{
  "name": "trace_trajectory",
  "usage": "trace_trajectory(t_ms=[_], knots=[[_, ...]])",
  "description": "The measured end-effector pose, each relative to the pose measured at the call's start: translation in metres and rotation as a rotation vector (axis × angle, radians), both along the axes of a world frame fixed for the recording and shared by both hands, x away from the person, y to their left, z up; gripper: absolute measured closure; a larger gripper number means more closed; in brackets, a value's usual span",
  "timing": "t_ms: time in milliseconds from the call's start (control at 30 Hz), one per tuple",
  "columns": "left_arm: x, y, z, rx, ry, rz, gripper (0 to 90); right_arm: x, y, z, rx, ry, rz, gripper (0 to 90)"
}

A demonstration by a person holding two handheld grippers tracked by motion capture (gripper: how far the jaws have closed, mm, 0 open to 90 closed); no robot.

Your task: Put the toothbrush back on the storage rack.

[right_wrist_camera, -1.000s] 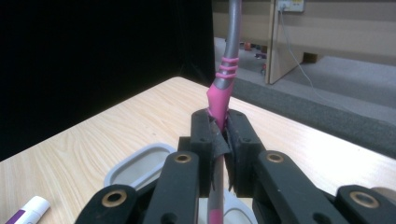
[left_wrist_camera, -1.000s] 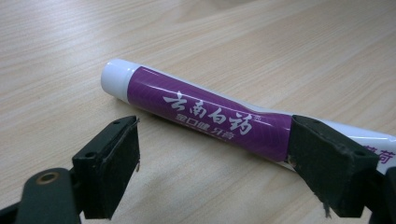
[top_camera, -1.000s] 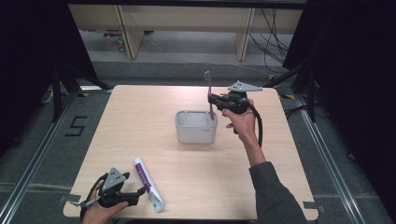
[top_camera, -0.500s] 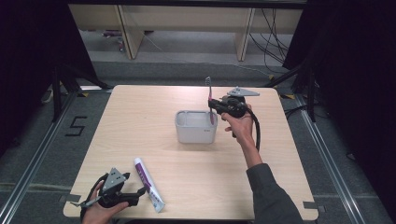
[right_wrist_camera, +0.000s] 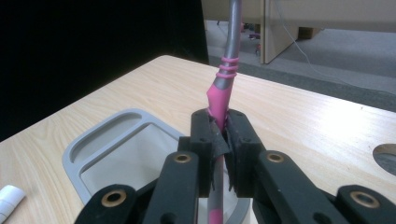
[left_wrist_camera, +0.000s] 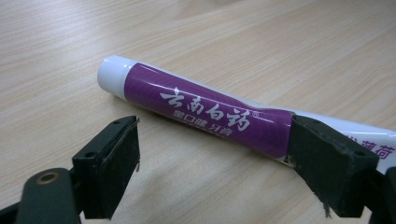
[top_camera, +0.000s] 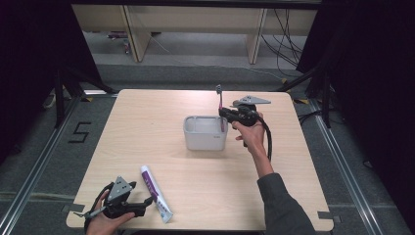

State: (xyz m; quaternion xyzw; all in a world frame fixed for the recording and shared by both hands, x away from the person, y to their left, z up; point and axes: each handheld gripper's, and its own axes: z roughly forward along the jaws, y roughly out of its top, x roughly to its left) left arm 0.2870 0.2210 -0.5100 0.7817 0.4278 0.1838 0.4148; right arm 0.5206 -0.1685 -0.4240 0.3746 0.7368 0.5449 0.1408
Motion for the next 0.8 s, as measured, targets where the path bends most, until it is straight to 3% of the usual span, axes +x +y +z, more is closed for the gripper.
trace_trajectory(t_ms=[33,67,200,267,367,400,467,600,667,800], knots=[[0.0001,0.0005,0.0001,0.009,0.003,-0.005,16.5,0.0021,-0.0013,-0.0009,-0.020,-0.030,0.006,82.9],[-0.0004,0.0001,-0.0003,0.001,0.005,-0.001,16.6,0.0010,0.0000,-0.0024,-0.001,0.014,-0.003,82.9],[0.0000,0.0008,0.0001,0.005,0.003,0.000,16.6,0.0003,-0.0004,-0.0045,0.003,0.024,-0.011,82.9],[-0.0006,0.0001,-0.0005,-0.004,0.002,0.004,16.6,0.0029,-0.0021,-0.0066,-0.017,-0.009,-0.003,82.8],[-0.0002,0.0005,-0.0001,0.004,0.004,0.000,16.6,0.0011,-0.0024,-0.0065,-0.011,0.014,-0.003,82.8],[-0.0008,0.0003,-0.0004,0.004,0.007,0.000,16.6,0.0021,-0.0032,-0.0078,-0.032,-0.008,-0.006,82.6],[-0.0007,-0.0003,-0.0004,-0.008,0.000,0.006,16.5,0.0013,-0.0022,-0.0084,-0.027,0.021,0.001,82.6],[-0.0007,0.0002,-0.0007,0.001,0.006,0.002,16.6,0.0019,-0.0037,-0.0094,-0.040,0.004,-0.014,82.4],[-0.0007,0.0004,-0.0004,0.008,0.009,-0.004,16.5,0.0004,-0.0030,-0.0093,-0.029,0.040,-0.014,82.3],[-0.0004,-0.0001,-0.0011,0.005,0.008,-0.010,16.5,0.0006,-0.0035,-0.0106,-0.041,0.029,-0.013,82.0]])
